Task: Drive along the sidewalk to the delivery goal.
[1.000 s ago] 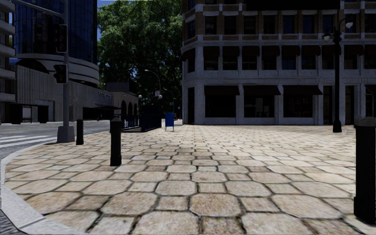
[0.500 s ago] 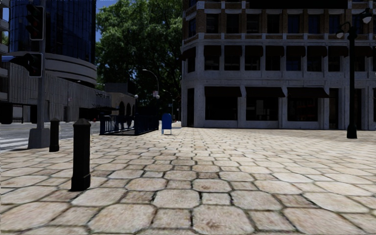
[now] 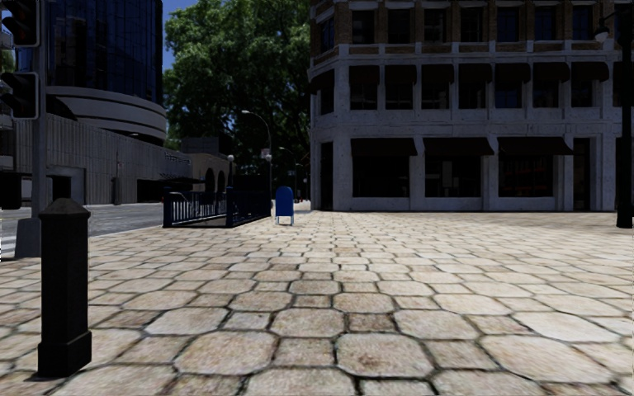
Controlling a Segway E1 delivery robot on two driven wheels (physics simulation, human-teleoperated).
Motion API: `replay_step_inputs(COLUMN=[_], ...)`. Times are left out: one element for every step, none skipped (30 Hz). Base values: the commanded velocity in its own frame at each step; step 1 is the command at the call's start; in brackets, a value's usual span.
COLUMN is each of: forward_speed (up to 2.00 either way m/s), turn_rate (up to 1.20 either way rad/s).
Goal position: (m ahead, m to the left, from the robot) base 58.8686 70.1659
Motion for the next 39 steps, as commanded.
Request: replay_step_inputs(forward_speed=[0.75, 0.75, 0.75, 0.75, 0.75, 0.75, 0.75, 0.75, 0.86, 0.86, 1.01, 1.07, 1.08, 1.08, 1.08, 1.09, 1.09, 1.09, 1.09, 1.09, 1.09, 1.09, 1.09, 1.09, 1.09, 1.09, 1.09, 1.09, 1.09, 1.1, 1.1, 1.16, 1.22, 1.22, 1.24, 1.24, 1.24, 1.24, 1.24], turn_rate=[0.3, 0.3, 0.3, 0.3, 0.3, 0.3, 0.3, 0.3, 0.3, 0.3, 0.3, 0.3, 0.3, 0.3, 0.28, 0.21, 0.14, 0.14, 0.12, 0.11, 0.09, 0.09, 0.03, 0.0, 0.0, 0.0, 0.0, 0.0, 0.0, 0.0, 0.0, 0.0, 0.0, 0.0, 0.0, 0.05, 0.07, 0.07, 0.07])
